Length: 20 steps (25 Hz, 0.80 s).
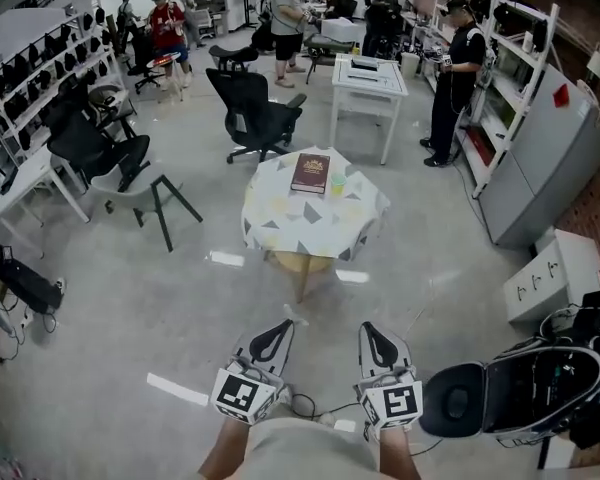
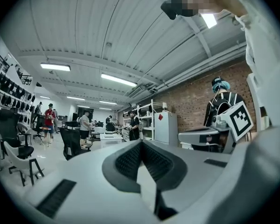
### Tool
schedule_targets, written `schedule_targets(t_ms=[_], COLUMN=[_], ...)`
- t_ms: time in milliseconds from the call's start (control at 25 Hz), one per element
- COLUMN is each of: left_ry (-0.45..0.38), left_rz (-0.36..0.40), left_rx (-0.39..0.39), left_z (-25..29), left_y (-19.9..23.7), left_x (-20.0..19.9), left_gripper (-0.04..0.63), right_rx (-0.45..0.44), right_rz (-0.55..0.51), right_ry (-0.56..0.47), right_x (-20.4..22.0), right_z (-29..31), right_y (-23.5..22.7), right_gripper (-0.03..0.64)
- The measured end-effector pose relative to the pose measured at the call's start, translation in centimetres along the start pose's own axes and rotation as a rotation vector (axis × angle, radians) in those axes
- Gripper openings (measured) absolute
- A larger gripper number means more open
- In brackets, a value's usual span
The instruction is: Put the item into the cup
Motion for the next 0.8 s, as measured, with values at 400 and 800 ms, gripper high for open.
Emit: schedule_targets(t_ms=[400, 800], left_ry=[-0.012, -0.017], left_rz=[0.010, -0.019], left_rx=[0.067, 0.092], left_z=[2.0, 3.0], left_y=[8.2, 12.1], left_x=[-0.7, 0.3], left_gripper=[0.011, 0.011], right_rx=[0.065, 0.094], right_rz=[-0.001, -0.006], right_ry=[0.012, 0.044], right_x=[-1.0, -0.3], right_z=[6.8, 9.8], right_y=[2.4, 3.9], right_gripper=[0.008, 0.008])
Point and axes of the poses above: the fingertips, and each gripper's own axes: z forward along the fingers, y to its left, x out of its underside, the point moved 5 cm from there along -z, backward along the fingers, and after that the axes turned 5 degrees about y, right-handed, at the moved point
